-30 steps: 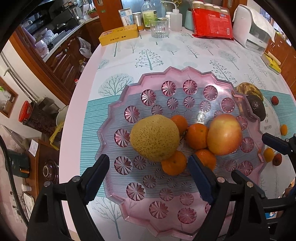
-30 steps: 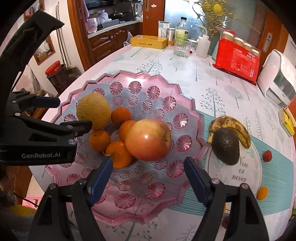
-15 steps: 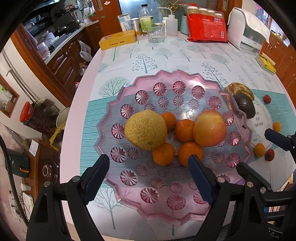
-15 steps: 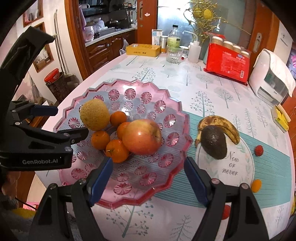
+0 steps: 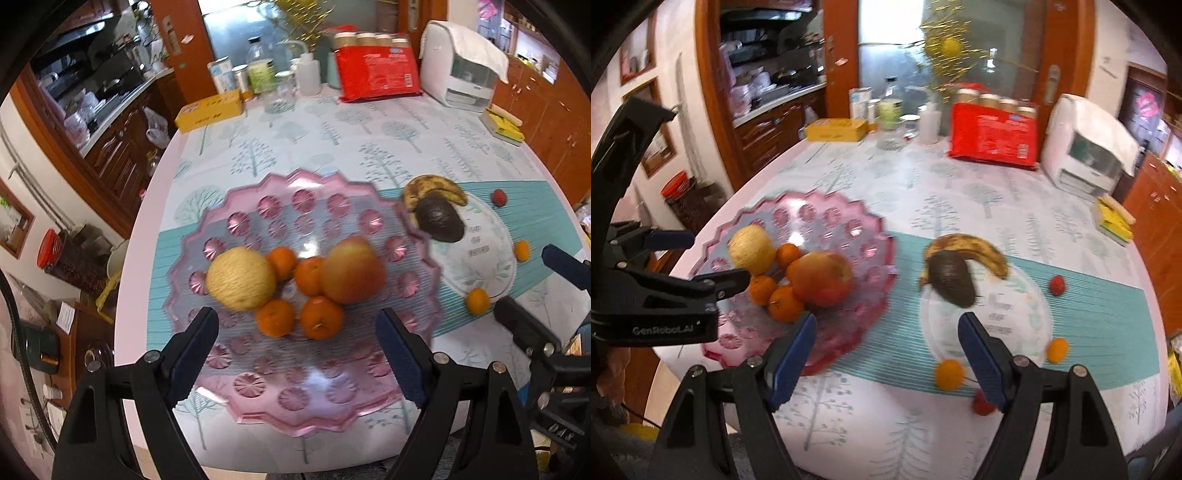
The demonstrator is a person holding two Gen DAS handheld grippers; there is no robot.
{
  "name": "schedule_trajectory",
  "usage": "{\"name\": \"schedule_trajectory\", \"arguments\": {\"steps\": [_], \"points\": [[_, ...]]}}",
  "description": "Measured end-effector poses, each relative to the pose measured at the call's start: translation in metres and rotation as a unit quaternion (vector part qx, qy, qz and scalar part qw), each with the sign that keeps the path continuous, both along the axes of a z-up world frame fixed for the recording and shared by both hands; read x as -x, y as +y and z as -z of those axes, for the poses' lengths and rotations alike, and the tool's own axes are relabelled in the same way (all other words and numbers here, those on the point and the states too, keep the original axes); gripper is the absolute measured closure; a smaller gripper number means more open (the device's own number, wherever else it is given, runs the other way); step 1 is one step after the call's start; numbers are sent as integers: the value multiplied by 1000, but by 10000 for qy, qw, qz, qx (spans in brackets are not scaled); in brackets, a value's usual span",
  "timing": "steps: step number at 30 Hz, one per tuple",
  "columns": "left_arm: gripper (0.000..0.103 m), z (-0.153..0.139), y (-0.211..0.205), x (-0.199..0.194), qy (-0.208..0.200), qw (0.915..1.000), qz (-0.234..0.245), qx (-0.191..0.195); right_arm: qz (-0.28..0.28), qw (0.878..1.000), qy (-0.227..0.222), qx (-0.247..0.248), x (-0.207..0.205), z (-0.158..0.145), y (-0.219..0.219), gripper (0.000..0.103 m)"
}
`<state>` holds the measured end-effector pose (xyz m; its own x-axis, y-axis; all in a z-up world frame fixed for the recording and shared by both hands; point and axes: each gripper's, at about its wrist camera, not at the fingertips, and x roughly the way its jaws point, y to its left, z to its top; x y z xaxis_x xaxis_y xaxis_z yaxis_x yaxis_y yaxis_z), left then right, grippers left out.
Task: Organize fruits
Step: 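Withdraw both open tools from the bowl toward the loose oranges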
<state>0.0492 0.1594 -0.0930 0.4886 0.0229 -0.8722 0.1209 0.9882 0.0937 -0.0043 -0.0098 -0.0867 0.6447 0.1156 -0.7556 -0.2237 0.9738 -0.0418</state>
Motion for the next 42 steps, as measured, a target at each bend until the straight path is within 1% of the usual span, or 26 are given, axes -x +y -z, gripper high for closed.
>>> {"name": "schedule_trajectory", "arguments": {"steps": [3,6,11,14,17,23,26,29,33,37,38,40,42], "points": [[17,-5,-18,3,-77,9999,130,-2,285,9996,-74,-51,3,-5,-24,23],[17,-10,-41,2,-168,9995,275,0,517,9986,-25,-118,4,-7,-51,23],[17,-15,-81,1,-212,9990,387,19,782,9967,165,-123,-2,-6,-96,23],[17,-18,-105,1,-257,9988,415,17,924,9955,192,-93,-5,-8,-120,23],[17,-21,-125,1,-302,9987,398,55,960,9950,262,-56,-9,-8,-142,23],[17,-19,-159,1,-332,9991,269,41,827,9957,413,76,-20,-2,-171,23],[17,-14,-171,0,-306,9994,176,43,645,9964,536,72,-27,6,-185,23],[17,-4,-181,0,-225,9997,35,58,452,9970,619,105,-32,15,-193,24],[17,14,-192,1,-56,9999,-109,94,222,9964,817,-7,-43,31,-204,24],[18,33,-196,3,129,9991,-302,281,18,9950,1000,-62,-55,48,-211,26],[19,37,-197,3,165,9987,-354,329,-29,9945,1050,-66,-58,52,-212,27],[21,48,-196,4,289,9972,-507,461,-124,9932,1150,-92,-63,60,-213,32],[25,56,-194,3,397,9955,-651,566,-206,9918,1253,-150,-69,68,-215,33]]}}
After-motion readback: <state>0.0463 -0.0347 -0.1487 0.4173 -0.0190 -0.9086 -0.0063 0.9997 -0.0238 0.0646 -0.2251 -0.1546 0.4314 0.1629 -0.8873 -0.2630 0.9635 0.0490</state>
